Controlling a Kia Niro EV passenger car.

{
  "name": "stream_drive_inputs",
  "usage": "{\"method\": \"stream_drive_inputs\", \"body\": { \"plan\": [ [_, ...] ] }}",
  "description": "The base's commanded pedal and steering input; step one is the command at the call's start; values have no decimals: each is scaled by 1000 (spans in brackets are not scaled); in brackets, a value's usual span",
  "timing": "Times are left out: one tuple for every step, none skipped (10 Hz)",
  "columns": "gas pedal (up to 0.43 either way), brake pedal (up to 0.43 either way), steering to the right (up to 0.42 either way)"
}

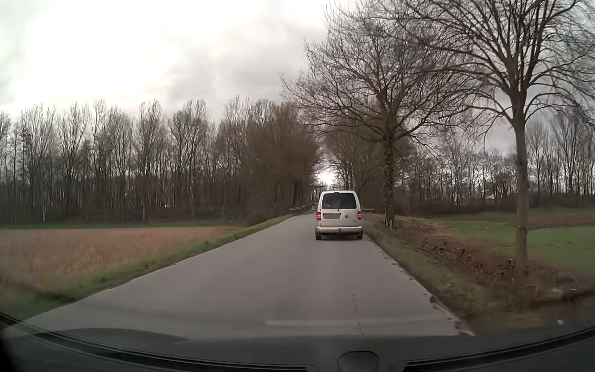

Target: Follow the waypoints while adhering to traffic rules and regulations

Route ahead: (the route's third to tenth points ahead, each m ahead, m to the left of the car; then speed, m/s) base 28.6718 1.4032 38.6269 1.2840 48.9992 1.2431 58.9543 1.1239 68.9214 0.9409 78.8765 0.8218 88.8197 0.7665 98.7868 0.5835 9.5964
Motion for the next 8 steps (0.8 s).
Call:
{"method": "stream_drive_inputs", "body": {
  "plan": [
    [118, 0, 4],
    [130, 0, 5],
    [138, 0, 6],
    [138, 0, 7],
    [138, 0, 6],
    [138, 0, 5],
    [138, 0, 5],
    [138, 0, 5]
  ]
}}
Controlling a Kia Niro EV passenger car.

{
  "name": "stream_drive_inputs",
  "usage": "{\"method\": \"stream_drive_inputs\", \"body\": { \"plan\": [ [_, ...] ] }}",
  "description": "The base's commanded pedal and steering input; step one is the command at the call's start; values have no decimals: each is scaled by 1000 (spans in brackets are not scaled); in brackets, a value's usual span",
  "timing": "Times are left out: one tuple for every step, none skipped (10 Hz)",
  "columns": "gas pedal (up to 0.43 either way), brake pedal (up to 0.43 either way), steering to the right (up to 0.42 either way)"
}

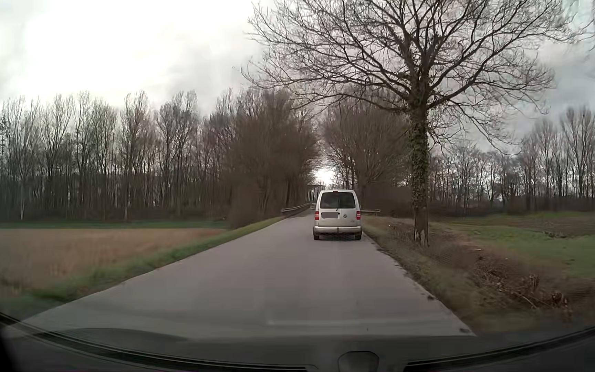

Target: Follow the waypoints while adhering to traffic rules and regulations

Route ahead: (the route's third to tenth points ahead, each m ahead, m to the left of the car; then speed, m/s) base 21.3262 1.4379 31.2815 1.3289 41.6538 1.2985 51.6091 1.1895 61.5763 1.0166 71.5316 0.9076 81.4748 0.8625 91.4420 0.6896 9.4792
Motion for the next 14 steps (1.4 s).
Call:
{"method": "stream_drive_inputs", "body": {
  "plan": [
    [138, 0, 5],
    [138, 0, 5],
    [138, 0, 5],
    [138, 0, 5],
    [138, 0, 5],
    [138, 0, 5],
    [138, 0, 5],
    [138, 0, 5],
    [138, 0, 5],
    [138, 0, 4],
    [138, 0, 3],
    [157, 0, 3],
    [169, 0, 3],
    [169, 0, 3]
  ]
}}
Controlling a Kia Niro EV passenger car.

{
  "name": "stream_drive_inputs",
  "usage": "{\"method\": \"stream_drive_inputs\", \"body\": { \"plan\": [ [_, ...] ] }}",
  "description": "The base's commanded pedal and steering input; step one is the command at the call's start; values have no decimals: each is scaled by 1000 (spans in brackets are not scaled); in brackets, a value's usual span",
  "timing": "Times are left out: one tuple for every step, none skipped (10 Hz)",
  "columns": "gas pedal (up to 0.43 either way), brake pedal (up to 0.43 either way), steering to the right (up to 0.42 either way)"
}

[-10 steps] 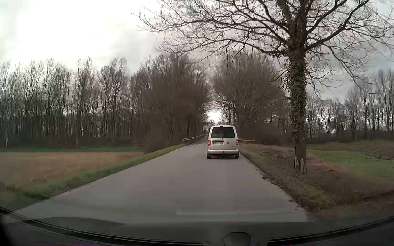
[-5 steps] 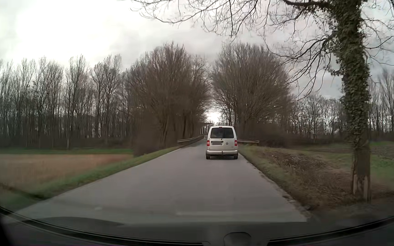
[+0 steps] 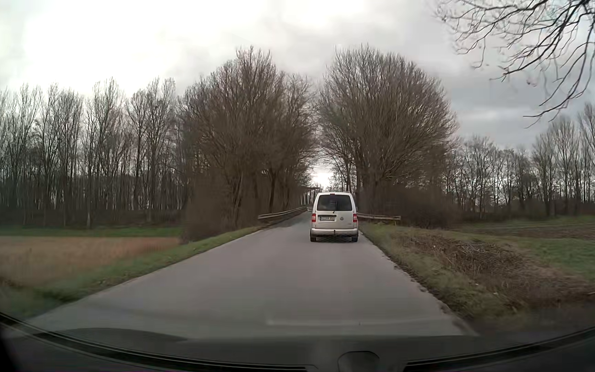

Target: Follow the waypoints while adhering to traffic rules and regulations

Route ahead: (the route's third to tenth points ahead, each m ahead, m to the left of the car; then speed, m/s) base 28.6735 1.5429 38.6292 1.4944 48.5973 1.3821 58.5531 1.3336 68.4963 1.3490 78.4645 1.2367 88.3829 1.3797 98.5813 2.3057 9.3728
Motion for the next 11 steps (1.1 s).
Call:
{"method": "stream_drive_inputs", "body": {
  "plan": [
    [169, 0, 3],
    [169, 0, 3],
    [169, 0, 3],
    [169, 0, 3],
    [169, 0, 3],
    [169, 0, 4],
    [177, 0, 4],
    [177, 0, 4],
    [177, 0, 5],
    [189, 0, 6],
    [189, 0, 6]
  ]
}}
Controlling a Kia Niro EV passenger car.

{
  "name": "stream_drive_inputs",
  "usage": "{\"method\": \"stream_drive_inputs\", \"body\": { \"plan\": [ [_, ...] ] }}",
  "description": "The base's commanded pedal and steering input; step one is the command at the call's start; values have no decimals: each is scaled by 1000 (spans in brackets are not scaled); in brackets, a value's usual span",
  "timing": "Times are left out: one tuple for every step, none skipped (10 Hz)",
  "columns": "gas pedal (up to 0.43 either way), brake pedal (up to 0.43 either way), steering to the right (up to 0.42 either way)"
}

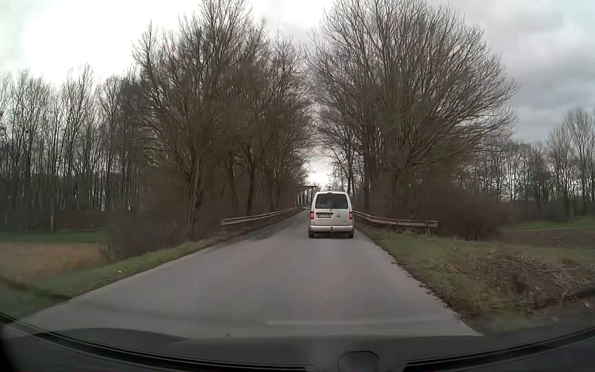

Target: Follow the waypoints while adhering to traffic rules and regulations

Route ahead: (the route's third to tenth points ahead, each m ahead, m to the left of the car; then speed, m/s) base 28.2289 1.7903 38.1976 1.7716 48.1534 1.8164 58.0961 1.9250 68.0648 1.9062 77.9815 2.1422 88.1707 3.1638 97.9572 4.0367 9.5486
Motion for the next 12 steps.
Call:
{"method": "stream_drive_inputs", "body": {
  "plan": [
    [189, 0, 6],
    [197, 0, 6],
    [197, 0, 6],
    [209, 0, 6],
    [220, 0, 3],
    [220, 0, 2],
    [220, 0, 2],
    [228, 0, 2],
    [240, 0, 2],
    [248, 0, 2],
    [260, 0, 2],
    [260, 0, 2]
  ]
}}
